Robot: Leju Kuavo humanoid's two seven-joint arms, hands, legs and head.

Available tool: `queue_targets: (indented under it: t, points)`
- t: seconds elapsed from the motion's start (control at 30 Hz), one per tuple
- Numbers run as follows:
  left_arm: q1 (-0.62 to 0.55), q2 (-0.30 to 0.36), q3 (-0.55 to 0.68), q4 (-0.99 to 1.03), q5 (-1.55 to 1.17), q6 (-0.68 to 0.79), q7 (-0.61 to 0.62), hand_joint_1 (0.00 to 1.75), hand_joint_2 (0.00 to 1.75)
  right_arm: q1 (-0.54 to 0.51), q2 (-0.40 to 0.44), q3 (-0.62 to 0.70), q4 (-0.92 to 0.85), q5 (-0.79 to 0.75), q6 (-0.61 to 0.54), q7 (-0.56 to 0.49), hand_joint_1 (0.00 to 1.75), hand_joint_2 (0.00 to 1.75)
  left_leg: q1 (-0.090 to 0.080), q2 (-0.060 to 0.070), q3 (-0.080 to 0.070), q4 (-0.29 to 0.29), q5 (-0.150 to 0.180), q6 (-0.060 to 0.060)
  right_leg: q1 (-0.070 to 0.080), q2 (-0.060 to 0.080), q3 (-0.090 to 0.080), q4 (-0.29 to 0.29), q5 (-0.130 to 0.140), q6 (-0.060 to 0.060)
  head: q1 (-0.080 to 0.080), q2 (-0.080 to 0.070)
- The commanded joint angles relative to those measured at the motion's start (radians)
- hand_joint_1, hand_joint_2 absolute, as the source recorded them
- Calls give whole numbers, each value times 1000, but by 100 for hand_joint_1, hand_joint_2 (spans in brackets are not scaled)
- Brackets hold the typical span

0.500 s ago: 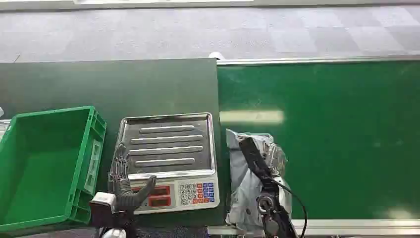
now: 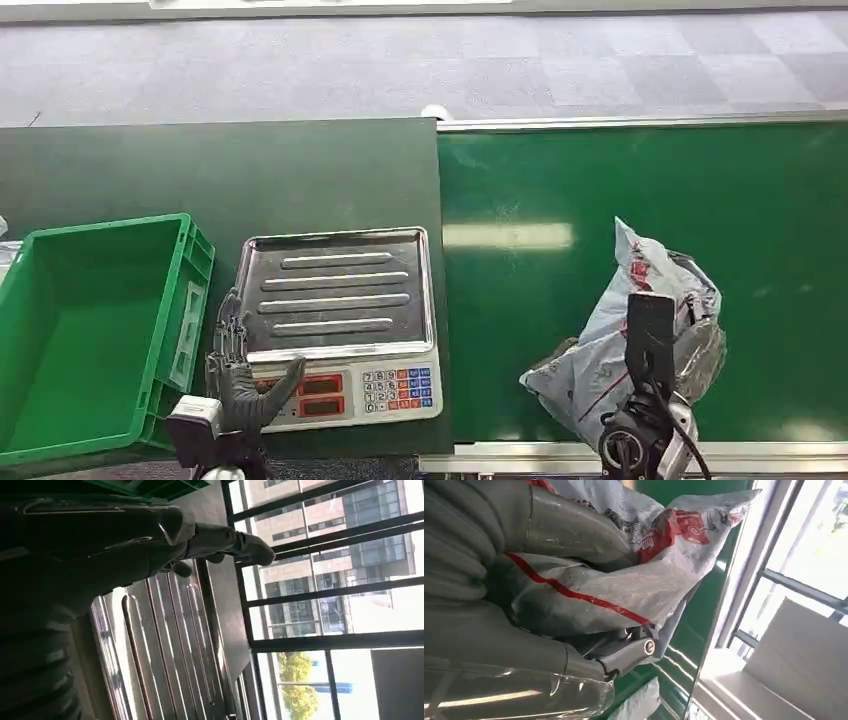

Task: Moved the parcel from conveyor to table for the left to box.

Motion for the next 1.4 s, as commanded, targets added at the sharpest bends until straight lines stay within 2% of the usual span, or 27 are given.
queue_targets:
  t: [0.03,0.13,0.2,0.23,0.27,0.3,0.4,0.5,0.6,0.67,0.7,0.8,0.83,0.87,0.9,1.03,1.07,1.17,1.3,1.37,1.4]
  points:
    - [-31,3,25,-11,-11,-5,-3,0,175,-45,16,-30,-71,-8,37,-28,175,175,0,0,0,0,0,0,0,1,0,0,0,0,0,0]
    - [-31,3,25,-11,-11,-5,-3,0,175,-45,16,-30,-71,-8,37,-28,175,175,0,0,1,0,0,0,0,1,1,0,0,0,0,0]
    - [-35,16,-1,-64,-27,15,-3,0,175,-123,1,15,-2,-41,72,-110,175,175,0,1,1,0,0,0,0,2,1,0,0,0,0,0]
    - [-48,26,-20,-87,-35,30,-3,0,175,-203,-7,57,62,-120,116,-194,175,175,0,3,0,1,0,0,0,4,-1,1,1,0,0,0]
    - [-54,31,-26,-104,-33,44,-3,0,175,-269,-10,81,127,-146,137,-230,175,175,0,4,-1,1,0,0,0,4,-2,1,1,0,0,0]
    - [-70,42,-40,-103,-23,27,-3,0,175,-319,-8,96,169,-178,116,-275,175,175,0,8,0,2,0,0,0,9,-2,2,2,0,0,0]
    - [-139,53,-51,-101,-17,63,-3,0,175,-395,-4,131,182,-273,119,-370,175,175,0,8,0,1,1,0,0,9,-2,2,3,-1,-1,0]
    - [-161,82,-55,-147,-17,121,-3,0,175,-444,6,174,171,-282,137,-366,175,175,0,4,-1,2,2,0,0,5,-2,3,2,-1,0,0]
    - [-185,114,-37,-196,-19,162,-3,0,175,-524,24,212,227,-317,209,-343,175,175,0,5,0,1,2,0,0,7,-2,4,2,-1,0,0]
    - [-190,121,-25,-207,-19,161,-3,0,175,-552,36,224,257,-336,237,-340,175,175,1,7,0,2,2,0,1,9,-2,4,3,-2,0,0]
    - [-195,122,-19,-215,-28,169,-3,0,175,-570,42,231,284,-342,247,-341,175,175,0,4,1,1,2,0,0,6,0,3,2,-1,0,0]
    - [-211,122,5,-251,-27,199,-3,0,175,-637,61,319,381,-374,304,-332,175,175,0,5,1,1,2,0,0,7,-1,4,2,-1,0,0]
    - [-211,122,5,-251,-27,199,-3,0,175,-637,61,319,381,-374,304,-332,175,175,0,9,0,2,1,0,0,11,-3,5,3,-2,0,0]
    - [-219,122,19,-254,-24,194,-3,0,175,-667,61,398,418,-408,262,-302,175,175,0,8,0,1,2,0,0,10,-3,4,3,-1,0,0]
    - [-221,121,22,-256,-25,194,-3,0,175,-675,61,420,427,-412,251,-297,175,175,0,8,0,1,2,0,0,9,-3,4,3,-1,0,0]
    - [-240,91,63,-273,-31,205,-3,0,175,-728,61,575,499,-460,290,-231,175,175,0,6,0,1,2,-1,0,8,-3,4,3,-1,0,0]
    - [-244,86,87,-274,-35,208,-3,0,175,-741,61,623,564,-453,309,-197,175,175,0,7,0,1,2,-1,0,9,-3,4,3,-1,0,0]
    - [-229,90,127,-293,-46,202,-3,0,175,-751,61,657,719,-509,317,-219,175,175,0,6,2,-1,2,-1,0,8,0,2,3,-2,0,0]
    - [-211,96,140,-308,-34,191,-3,0,175,-746,61,664,798,-551,349,-259,175,175,0,3,3,-1,3,-1,1,5,1,1,2,-1,0,0]
    - [-230,92,145,-271,-46,178,-3,0,175,-758,61,746,842,-588,368,-284,175,175,0,4,3,-1,3,0,1,6,2,1,3,-1,0,0]
    - [-230,92,145,-271,-46,178,-3,0,175,-758,61,746,842,-588,368,-284,175,175,0,3,2,-1,3,0,0,5,1,2,2,-1,0,0]
